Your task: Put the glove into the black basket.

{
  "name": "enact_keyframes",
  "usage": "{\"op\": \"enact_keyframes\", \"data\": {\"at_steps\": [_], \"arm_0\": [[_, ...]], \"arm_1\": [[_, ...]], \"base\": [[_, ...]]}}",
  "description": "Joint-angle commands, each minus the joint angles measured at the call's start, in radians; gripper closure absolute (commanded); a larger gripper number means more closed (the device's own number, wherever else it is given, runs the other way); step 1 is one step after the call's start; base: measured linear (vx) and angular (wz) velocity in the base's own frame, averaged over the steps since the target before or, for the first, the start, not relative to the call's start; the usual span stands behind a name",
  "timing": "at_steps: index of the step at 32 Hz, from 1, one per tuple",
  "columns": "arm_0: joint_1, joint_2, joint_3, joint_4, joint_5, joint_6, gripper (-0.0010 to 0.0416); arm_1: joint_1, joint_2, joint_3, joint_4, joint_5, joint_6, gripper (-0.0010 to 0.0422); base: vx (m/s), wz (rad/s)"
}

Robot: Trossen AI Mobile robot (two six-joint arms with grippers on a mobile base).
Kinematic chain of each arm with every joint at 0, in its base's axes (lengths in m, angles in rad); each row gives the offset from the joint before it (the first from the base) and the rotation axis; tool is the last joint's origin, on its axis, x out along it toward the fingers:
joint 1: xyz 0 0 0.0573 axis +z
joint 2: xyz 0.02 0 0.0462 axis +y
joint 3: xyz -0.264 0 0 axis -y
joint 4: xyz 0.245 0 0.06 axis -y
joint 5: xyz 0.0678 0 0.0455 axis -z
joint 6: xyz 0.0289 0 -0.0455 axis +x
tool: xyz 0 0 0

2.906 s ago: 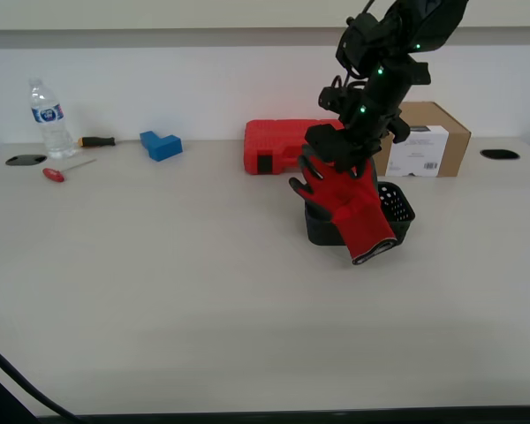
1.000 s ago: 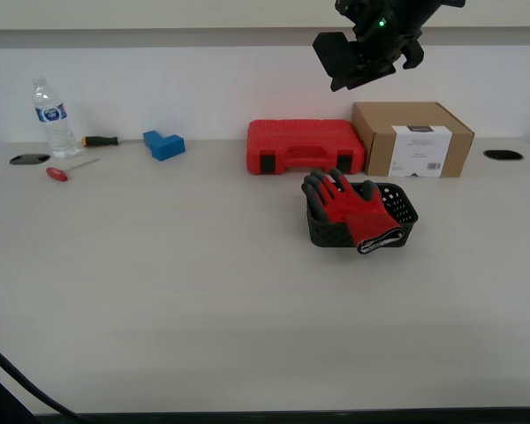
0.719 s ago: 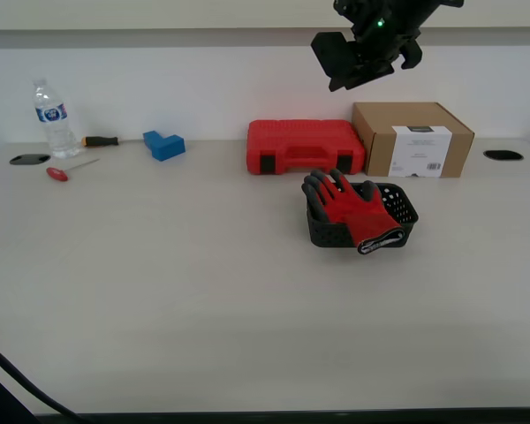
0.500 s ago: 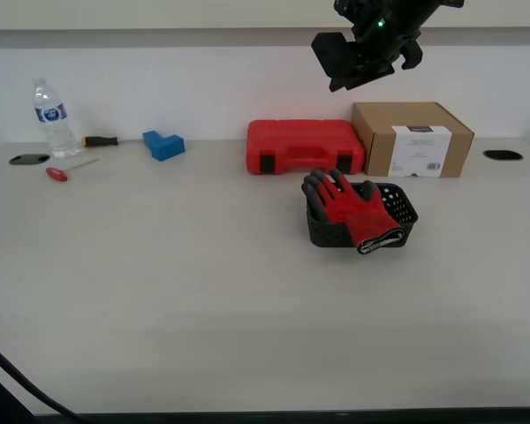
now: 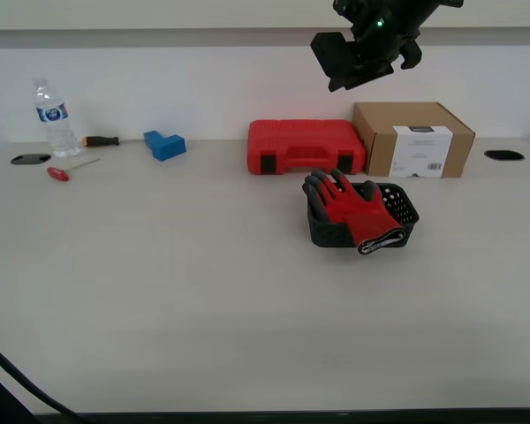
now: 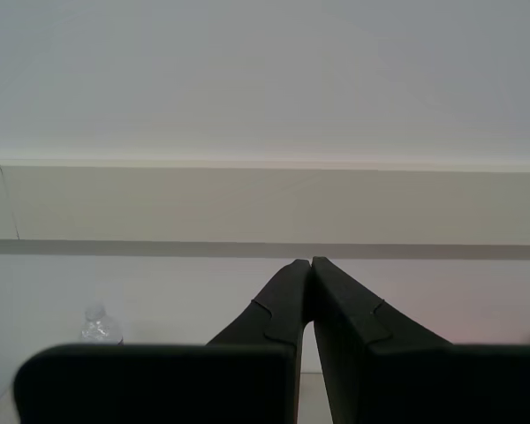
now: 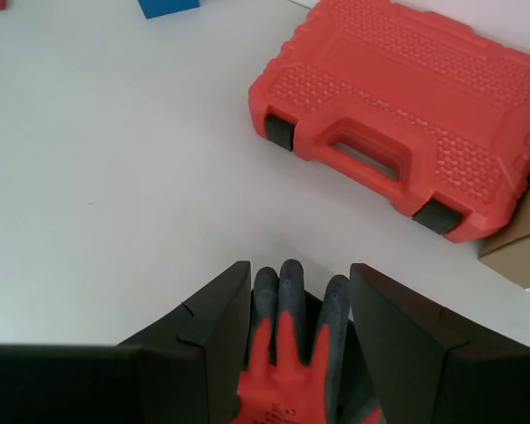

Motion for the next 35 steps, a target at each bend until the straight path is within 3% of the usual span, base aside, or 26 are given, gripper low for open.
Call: {"op": "enact_keyframes", "data": {"at_steps": [1,35], "arm_0": [[0.0,0.0,0.001,0.002,-0.002,-0.001,0.0252],[0.0,0.0,0.001,0.002,-0.002,-0.001,0.0252]], "arm_1": [[0.0,0.0,0.0,0.005,0.0,0.0,0.0412],[0.0,0.0,0.0,0.005,0.0,0.0,0.0412]], "base": [[0.0,0.0],[0.0,0.0]]}}
